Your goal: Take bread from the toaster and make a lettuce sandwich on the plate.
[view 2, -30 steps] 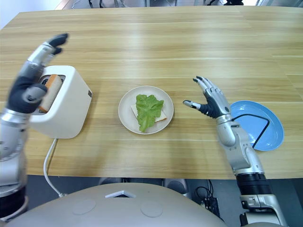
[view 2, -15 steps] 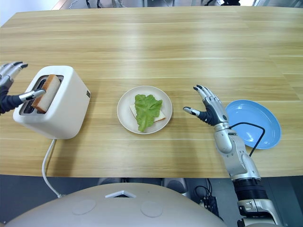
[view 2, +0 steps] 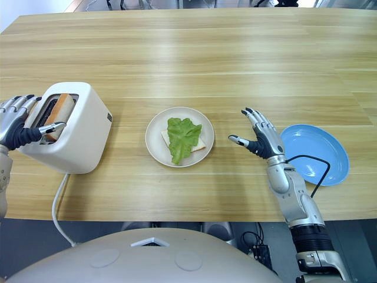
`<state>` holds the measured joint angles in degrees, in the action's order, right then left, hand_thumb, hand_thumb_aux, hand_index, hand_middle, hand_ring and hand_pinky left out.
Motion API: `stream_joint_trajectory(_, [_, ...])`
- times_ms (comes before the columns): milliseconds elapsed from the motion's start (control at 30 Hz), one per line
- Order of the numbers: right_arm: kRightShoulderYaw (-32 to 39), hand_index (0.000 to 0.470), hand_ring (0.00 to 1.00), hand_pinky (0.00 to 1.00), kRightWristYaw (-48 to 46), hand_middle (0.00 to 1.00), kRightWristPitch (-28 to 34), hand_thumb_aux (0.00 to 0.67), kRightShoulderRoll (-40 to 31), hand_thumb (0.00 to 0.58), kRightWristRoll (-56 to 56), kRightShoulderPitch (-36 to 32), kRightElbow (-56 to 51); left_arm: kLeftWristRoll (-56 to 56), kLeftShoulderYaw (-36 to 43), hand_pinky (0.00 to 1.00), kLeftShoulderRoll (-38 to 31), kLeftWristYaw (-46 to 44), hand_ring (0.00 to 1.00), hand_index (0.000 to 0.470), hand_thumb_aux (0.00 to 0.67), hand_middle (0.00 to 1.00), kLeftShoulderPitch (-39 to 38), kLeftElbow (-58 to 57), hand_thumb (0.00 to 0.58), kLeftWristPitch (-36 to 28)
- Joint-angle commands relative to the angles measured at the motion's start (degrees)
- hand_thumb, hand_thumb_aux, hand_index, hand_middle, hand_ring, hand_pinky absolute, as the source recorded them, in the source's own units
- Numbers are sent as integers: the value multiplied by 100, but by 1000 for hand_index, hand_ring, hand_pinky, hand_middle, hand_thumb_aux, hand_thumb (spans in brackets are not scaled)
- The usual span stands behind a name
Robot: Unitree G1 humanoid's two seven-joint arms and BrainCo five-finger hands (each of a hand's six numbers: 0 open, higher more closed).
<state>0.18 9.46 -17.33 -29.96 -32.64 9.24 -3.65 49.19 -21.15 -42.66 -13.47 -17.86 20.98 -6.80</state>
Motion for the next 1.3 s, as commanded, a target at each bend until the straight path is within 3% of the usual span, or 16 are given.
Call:
stream_joint_trajectory(33, [11, 0, 0, 0, 11, 0, 28, 0, 21, 0, -29, 71, 20, -35, 106, 0, -25, -110, 0, 258, 376, 0, -71, -137, 468, 1])
stream_joint_trajectory(67, [4, 0, 0, 0, 8, 0, 30, 0, 19, 0, -31, 72, 20, -80, 100, 0, -26, -128, 0, 258, 376, 0, -82, -132, 468, 20])
stream_joint_trajectory(100, [0, 0, 0, 0, 5, 0, 33, 0, 18, 0, -34, 71, 18, -119, 99, 0, -22, -143, 0, 460, 670, 0, -96, -123, 580, 40])
stream_joint_trajectory(133, [-2, 0, 0, 0, 4, 0, 37, 0, 18, 0, -37, 71, 19, -152, 101, 659, -18, -155, 659, 460, 670, 659, -108, -115, 580, 61])
stream_joint_trajectory(167, [-3, 0, 0, 0, 4, 0, 40, 0, 18, 0, -39, 71, 20, -181, 112, 1000, -16, -178, 1000, 460, 670, 1000, -122, -109, 580, 76])
stream_joint_trajectory(667, [-60, 0, 0, 0, 0, 0, 56, 0, 4, 0, -6, 121, 56, -758, 129, 1000, 106, -258, 1000, 460, 670, 1000, -85, 93, 580, 279])
stream_joint_trajectory(833, [-50, 0, 0, 0, 33, 0, 57, 0, 42, 0, -9, 145, 28, -1760, -323, 1000, 457, 28, 1000, 460, 670, 1000, 459, 324, 580, 413])
stream_joint_trajectory(1067, [108, 0, 0, 0, 76, 0, 61, 0, 165, 0, -79, 146, -47, -2546, -809, 1000, 556, 711, 1000, 460, 670, 1000, 1160, -363, 580, 1136])
stream_joint_trajectory(1300, [296, 0, 0, 0, 100, 0, 52, 0, 360, 0, -139, 146, -80, -3099, -1101, 1000, 606, 1037, 1000, 460, 670, 1000, 1704, 221, 580, 1430])
